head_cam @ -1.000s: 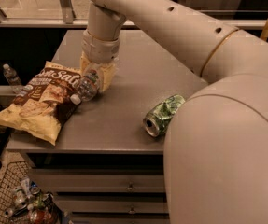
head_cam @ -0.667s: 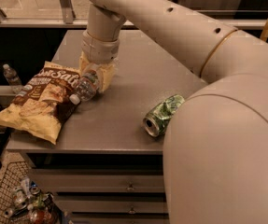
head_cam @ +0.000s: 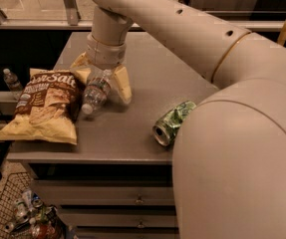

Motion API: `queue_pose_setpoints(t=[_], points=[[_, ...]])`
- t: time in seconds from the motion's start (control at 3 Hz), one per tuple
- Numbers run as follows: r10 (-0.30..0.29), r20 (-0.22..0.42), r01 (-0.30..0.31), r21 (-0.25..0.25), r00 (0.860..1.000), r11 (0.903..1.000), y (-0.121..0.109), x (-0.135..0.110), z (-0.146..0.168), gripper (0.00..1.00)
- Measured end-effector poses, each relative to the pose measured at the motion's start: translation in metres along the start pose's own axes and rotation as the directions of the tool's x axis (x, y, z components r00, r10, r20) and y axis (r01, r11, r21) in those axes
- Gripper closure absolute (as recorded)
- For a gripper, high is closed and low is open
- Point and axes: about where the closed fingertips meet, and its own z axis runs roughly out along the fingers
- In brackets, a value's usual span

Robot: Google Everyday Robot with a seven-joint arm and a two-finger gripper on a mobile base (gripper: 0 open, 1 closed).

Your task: Move water bottle near brown chip bag

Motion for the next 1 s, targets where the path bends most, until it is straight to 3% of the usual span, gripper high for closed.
queue_pose_setpoints(t=[0.33,0.67,1.0], points=[[0.0,0.0,0.0,0.0,1.0,1.0,0.0,0.0,0.0,0.0],[0.014,-0.049,-0.012,0.031,0.999,0.9994,-0.002,0.004,-0.021,0.0],[0.057,-0.15,-0.047,0.072,0.987,0.9963,0.0,0.012,-0.062,0.0]])
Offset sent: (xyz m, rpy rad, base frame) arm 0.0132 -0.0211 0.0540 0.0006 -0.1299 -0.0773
